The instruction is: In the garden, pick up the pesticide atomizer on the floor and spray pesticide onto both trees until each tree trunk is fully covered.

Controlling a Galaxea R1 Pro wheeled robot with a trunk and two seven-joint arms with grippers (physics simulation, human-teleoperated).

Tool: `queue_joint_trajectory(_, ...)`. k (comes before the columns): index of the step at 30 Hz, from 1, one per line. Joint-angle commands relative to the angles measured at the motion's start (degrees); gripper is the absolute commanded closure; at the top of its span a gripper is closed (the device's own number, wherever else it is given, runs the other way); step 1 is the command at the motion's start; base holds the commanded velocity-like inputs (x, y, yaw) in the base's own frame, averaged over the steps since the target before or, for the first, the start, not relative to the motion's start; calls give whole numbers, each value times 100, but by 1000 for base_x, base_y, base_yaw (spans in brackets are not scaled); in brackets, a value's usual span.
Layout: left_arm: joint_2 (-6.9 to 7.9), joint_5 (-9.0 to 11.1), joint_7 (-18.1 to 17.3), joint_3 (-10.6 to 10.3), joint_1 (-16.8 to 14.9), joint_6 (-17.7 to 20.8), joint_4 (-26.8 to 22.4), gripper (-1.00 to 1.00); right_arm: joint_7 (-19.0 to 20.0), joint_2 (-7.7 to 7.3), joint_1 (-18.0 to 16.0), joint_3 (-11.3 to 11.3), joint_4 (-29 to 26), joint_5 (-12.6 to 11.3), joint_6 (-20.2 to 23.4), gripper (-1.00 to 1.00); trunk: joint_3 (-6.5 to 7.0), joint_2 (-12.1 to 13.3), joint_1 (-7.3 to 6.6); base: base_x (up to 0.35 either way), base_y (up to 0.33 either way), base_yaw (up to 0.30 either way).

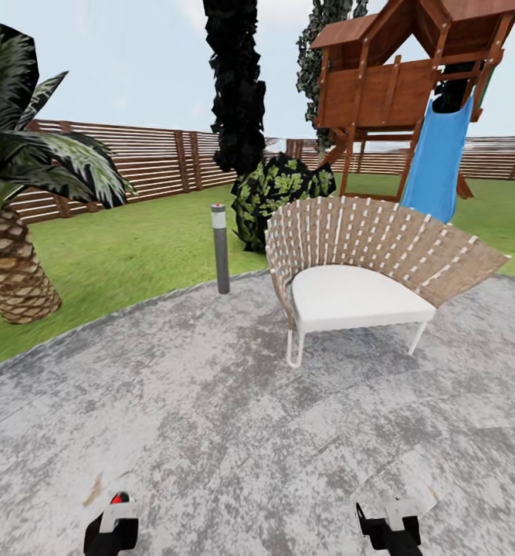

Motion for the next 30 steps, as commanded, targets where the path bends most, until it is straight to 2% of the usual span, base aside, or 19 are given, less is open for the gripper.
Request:
queue_joint_trajectory(1,-1,19,6,12,2,-20,2,100,-66,3,-3,-80,24,57,-78,-100,21,0,-4,0,0,-52)
queue_joint_trajectory(3,-7,18,0,39,7,-26,2,100,-206,17,-3,-169,46,58,-147,-100,68,3,-9,0,0,-28)
queue_joint_trajectory(7,-3,14,-11,62,11,-43,6,100,-320,52,-3,-225,63,49,-190,-100,142,163,-97,0,0,-8)
queue_joint_trajectory(21,-5,28,-13,66,80,-55,-28,100,-331,54,-3,-232,82,59,-186,-100,393,725,-404,0,0,-7)
queue_joint_trajectory(30,-4,29,-13,66,84,-58,-56,100,-331,56,-3,-232,82,58,-186,-100,571,1085,-602,0,0,-221)
